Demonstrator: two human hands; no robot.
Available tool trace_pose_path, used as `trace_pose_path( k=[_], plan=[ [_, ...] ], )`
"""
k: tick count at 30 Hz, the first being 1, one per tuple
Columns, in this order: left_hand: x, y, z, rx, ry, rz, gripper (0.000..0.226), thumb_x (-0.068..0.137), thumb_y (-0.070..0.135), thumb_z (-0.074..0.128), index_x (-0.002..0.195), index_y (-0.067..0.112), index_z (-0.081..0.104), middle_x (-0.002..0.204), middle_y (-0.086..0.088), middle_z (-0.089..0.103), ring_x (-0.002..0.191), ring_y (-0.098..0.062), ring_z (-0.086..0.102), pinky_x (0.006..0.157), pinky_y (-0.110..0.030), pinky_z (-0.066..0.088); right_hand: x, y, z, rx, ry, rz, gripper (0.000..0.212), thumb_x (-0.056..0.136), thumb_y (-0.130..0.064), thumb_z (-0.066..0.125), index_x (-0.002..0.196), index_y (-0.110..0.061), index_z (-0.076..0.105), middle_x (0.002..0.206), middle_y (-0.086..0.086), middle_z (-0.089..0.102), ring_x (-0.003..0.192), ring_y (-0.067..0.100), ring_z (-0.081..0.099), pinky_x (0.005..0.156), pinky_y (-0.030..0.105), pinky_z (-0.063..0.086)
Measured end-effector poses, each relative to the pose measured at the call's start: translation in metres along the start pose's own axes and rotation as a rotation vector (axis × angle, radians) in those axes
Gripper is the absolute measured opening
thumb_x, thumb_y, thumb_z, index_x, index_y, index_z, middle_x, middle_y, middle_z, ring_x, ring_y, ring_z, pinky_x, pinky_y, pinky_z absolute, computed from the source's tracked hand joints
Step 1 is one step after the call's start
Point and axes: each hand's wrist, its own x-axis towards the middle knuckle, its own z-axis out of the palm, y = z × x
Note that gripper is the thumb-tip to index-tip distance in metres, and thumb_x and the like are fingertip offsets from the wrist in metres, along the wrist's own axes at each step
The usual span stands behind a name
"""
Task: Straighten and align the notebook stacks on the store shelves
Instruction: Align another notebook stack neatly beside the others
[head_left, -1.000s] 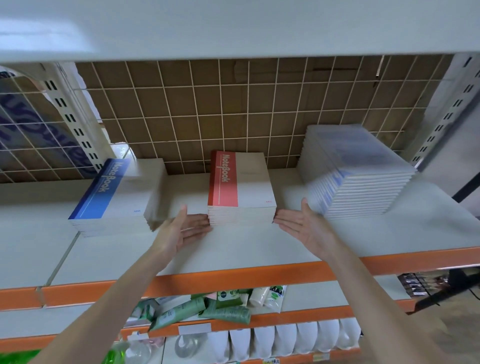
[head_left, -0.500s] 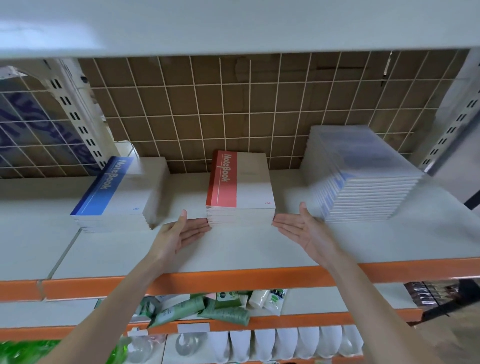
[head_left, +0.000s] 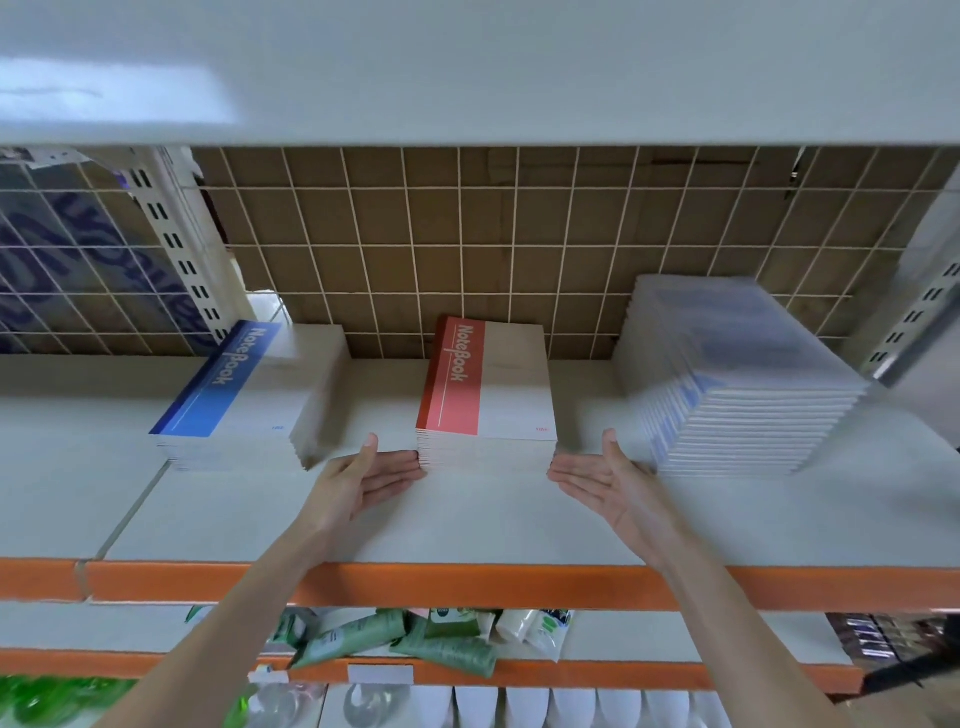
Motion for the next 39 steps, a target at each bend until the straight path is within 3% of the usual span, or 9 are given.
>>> trace_pose_path(
  k=[7, 12, 15, 19, 23, 26, 28, 32, 39],
  plan=[
    [0.000, 0.000, 0.003, -0.026, 0.033, 0.020, 0.050, 0.099, 0.033, 0.032, 0.104, -0.006, 0.064, 0.101, -0.018, 0.070, 0.097, -0.026, 0.068, 0.082, -0.024, 0.055, -0.001, -0.006, -0.002, 0.072, -0.038, 0.072, 0.062, 0.094, -0.047, 0.037, 0.108, 0.008, 0.062, 0.107, 0.020, 0.069, 0.103, 0.024, 0.067, 0.083, 0.023, 0.055],
    [-0.007, 0.004, 0.008, -0.026, 0.095, 0.029, 0.044, 0.098, 0.031, 0.036, 0.100, -0.002, 0.066, 0.099, -0.017, 0.071, 0.099, -0.026, 0.067, 0.086, -0.026, 0.054, -0.012, -0.003, 0.006, 0.027, 0.043, -0.021, 0.057, 0.097, -0.041, 0.036, 0.111, 0.008, 0.061, 0.108, 0.018, 0.069, 0.105, 0.023, 0.066, 0.097, 0.030, 0.048],
    [-0.022, 0.012, -0.002, -0.022, 0.175, 0.085, 0.042, 0.094, 0.035, 0.038, 0.099, 0.005, 0.068, 0.100, -0.011, 0.072, 0.101, -0.023, 0.067, 0.088, -0.024, 0.053, -0.026, -0.001, 0.016, -0.048, 0.104, -0.108, 0.055, 0.092, -0.043, 0.040, 0.106, 0.003, 0.065, 0.102, 0.013, 0.072, 0.100, 0.021, 0.068, 0.084, 0.022, 0.053],
    [-0.052, 0.027, -0.025, -0.035, 0.259, 0.176, 0.052, 0.087, 0.045, 0.041, 0.101, 0.004, 0.069, 0.102, -0.013, 0.071, 0.101, -0.022, 0.067, 0.083, -0.022, 0.054, -0.041, -0.008, 0.045, -0.110, -0.030, -0.162, 0.052, 0.088, -0.047, 0.043, 0.097, -0.004, 0.071, 0.098, 0.010, 0.073, 0.099, 0.019, 0.069, 0.083, 0.019, 0.053],
    [-0.074, 0.041, -0.049, -0.046, 0.338, 0.246, 0.050, 0.086, 0.045, 0.042, 0.100, 0.005, 0.069, 0.103, -0.012, 0.071, 0.102, -0.023, 0.067, 0.085, -0.025, 0.054, -0.038, -0.007, 0.085, -0.183, -0.213, -0.146, 0.050, 0.092, -0.046, 0.039, 0.101, -0.009, 0.072, 0.102, 0.004, 0.073, 0.103, 0.014, 0.067, 0.085, 0.015, 0.050],
    [-0.087, 0.047, -0.071, -0.072, 0.377, 0.271, 0.048, 0.088, 0.044, 0.043, 0.099, 0.006, 0.069, 0.103, -0.012, 0.071, 0.102, -0.024, 0.067, 0.085, -0.026, 0.054, -0.029, -0.005, 0.114, -0.174, -0.250, -0.125, 0.049, 0.090, -0.045, 0.040, 0.104, -0.008, 0.069, 0.104, 0.004, 0.073, 0.104, 0.015, 0.066, 0.090, 0.023, 0.051],
    [-0.093, 0.049, -0.090, -0.085, 0.380, 0.280, 0.047, 0.088, 0.044, 0.044, 0.098, 0.007, 0.070, 0.103, -0.012, 0.071, 0.102, -0.025, 0.067, 0.084, -0.026, 0.054, -0.024, -0.002, 0.135, -0.146, -0.252, -0.119, 0.049, 0.088, -0.044, 0.041, 0.104, -0.007, 0.068, 0.105, 0.005, 0.072, 0.106, 0.017, 0.066, 0.093, 0.026, 0.050],
    [-0.096, 0.053, -0.132, -0.101, 0.347, 0.288, 0.047, 0.086, 0.045, 0.045, 0.097, 0.007, 0.071, 0.102, -0.012, 0.072, 0.101, -0.025, 0.067, 0.082, -0.024, 0.055, -0.016, 0.008, 0.175, -0.127, -0.237, -0.156, 0.052, 0.086, -0.046, 0.042, 0.108, -0.005, 0.065, 0.108, 0.005, 0.071, 0.107, 0.015, 0.065, 0.093, 0.020, 0.049],
    [-0.087, 0.056, -0.211, -0.041, 0.178, 0.223, 0.045, 0.096, 0.038, 0.039, 0.103, 0.005, 0.068, 0.105, -0.011, 0.071, 0.102, -0.022, 0.067, 0.083, -0.024, 0.054, -0.009, 0.038, 0.227, -0.083, -0.043, -0.214, 0.057, 0.086, -0.049, 0.043, 0.112, -0.001, 0.061, 0.112, 0.007, 0.069, 0.106, 0.015, 0.065, 0.093, 0.021, 0.050]
  ],
)
